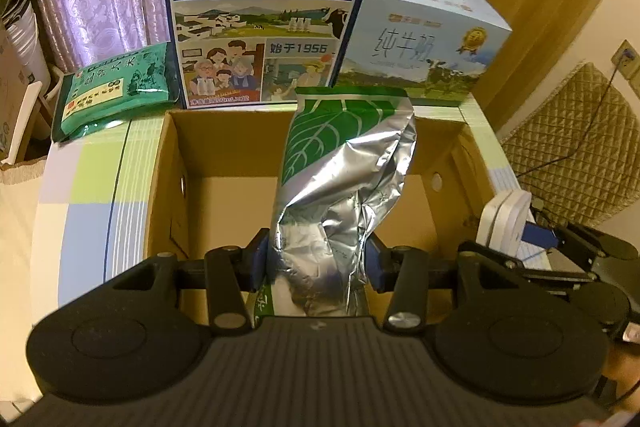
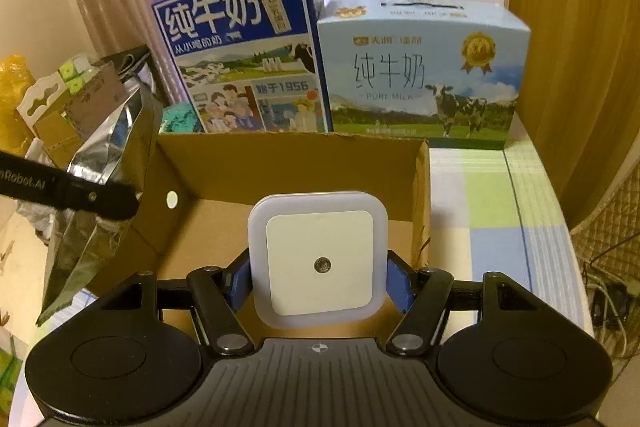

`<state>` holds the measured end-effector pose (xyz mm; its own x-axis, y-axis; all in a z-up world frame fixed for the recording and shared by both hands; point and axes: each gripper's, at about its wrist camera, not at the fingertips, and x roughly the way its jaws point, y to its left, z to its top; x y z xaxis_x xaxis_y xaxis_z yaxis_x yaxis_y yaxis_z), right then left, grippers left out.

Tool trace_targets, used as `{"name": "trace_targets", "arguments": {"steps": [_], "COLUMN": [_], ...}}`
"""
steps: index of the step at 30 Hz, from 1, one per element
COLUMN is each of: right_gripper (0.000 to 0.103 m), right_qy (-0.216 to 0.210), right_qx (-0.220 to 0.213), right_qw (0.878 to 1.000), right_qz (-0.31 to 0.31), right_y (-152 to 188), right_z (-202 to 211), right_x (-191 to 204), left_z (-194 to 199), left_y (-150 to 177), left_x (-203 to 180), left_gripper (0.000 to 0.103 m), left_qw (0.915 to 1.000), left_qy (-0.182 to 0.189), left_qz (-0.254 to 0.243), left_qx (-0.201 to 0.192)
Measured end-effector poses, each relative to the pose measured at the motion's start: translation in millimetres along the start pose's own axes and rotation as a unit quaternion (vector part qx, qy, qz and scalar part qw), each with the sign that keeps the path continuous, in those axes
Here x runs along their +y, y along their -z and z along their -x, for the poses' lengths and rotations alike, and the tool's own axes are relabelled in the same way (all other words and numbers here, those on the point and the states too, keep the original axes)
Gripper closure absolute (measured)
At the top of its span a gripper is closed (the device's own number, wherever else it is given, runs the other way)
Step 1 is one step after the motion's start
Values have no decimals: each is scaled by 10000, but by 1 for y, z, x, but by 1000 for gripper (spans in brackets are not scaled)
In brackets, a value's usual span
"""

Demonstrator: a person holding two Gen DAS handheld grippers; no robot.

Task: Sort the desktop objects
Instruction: 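Carry the foil bag and night light over the cardboard box with both grippers, then open both grippers to drop the foil bag and night light into the box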

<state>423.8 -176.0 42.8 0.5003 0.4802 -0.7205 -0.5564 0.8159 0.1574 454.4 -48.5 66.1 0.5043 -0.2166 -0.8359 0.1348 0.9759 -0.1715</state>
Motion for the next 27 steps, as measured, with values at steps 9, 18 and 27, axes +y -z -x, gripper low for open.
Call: {"name": "trace_targets", "arguments": {"steps": [9, 18, 27], "right_gripper": [40, 40, 18], "right_qy": [-36, -17, -105], "right_qx": [120, 253, 273], "right_qw": [9999, 9996, 9991], "right_qz": [-67, -91, -310], "right_y": [-2, 4, 6], "right_z": [-27, -37, -42], "right_x": [-5, -7, -7], "left_z": [-30, -29, -18], "left_y": [-7, 0, 18], "left_x": [10, 16, 28], "left_gripper": [60, 58, 58], "left_qw": [9999, 9999, 9999], "left_qy": [-6, -94, -31], "left_qz": [63, 10, 42], "left_qx": [96, -77, -96]}}
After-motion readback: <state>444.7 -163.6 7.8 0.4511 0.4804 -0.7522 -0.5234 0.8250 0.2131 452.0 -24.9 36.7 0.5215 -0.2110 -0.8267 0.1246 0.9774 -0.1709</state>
